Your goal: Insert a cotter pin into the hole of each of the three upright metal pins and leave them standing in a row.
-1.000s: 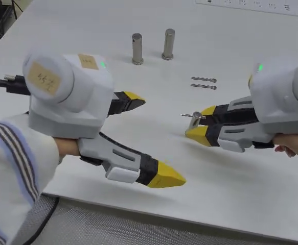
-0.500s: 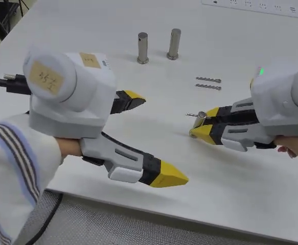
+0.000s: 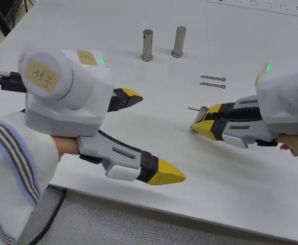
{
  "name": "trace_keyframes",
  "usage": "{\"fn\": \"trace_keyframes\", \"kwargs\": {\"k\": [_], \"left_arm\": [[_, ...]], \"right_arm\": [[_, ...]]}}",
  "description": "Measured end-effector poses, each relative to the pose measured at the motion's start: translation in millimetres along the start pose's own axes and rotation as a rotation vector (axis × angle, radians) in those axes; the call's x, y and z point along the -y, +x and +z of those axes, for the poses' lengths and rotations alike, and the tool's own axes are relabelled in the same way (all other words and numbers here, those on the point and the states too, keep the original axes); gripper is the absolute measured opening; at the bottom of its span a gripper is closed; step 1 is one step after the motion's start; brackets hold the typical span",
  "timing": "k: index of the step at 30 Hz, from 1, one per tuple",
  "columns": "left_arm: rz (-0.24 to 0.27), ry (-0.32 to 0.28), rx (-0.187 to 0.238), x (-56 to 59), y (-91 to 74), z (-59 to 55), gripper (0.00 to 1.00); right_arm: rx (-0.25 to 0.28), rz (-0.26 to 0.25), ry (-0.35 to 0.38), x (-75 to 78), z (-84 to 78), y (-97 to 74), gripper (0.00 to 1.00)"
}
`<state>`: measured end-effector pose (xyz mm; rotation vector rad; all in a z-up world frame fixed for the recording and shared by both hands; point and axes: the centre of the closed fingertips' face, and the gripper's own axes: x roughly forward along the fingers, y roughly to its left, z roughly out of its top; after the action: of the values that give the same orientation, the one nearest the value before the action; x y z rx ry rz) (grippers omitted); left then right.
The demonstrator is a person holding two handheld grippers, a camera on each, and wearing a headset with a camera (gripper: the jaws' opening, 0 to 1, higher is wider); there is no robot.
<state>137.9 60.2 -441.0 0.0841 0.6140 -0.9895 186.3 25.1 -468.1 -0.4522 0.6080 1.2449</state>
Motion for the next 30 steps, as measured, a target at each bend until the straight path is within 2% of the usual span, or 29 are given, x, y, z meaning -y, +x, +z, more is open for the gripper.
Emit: {"fn": "trace_keyframes", "kwargs": {"k": [5, 15, 20, 30], "left_arm": [[0.022, -0.008, 0.010, -5.4, -4.2, 1.9, 0.98], [0.041, -0.018, 0.016, -10.7, -10.2, 2.3, 0.98], [0.047, -0.036, 0.032, -12.3, -12.4, 4.9, 0.98], [0.059, -0.048, 0.038, -15.7, -13.4, 5.0, 0.98]], "right_arm": [[0.012, -0.006, -0.012, 9.5, 11.8, 8.2, 0.04], [-0.004, 0.019, -0.093, 12.1, 31.9, 32.9, 0.04], [-0.018, 0.025, -0.114, 14.0, 36.2, 43.9, 0.04], [-0.025, 0.037, -0.103, 15.3, 38.0, 59.8, 0.04]]}}
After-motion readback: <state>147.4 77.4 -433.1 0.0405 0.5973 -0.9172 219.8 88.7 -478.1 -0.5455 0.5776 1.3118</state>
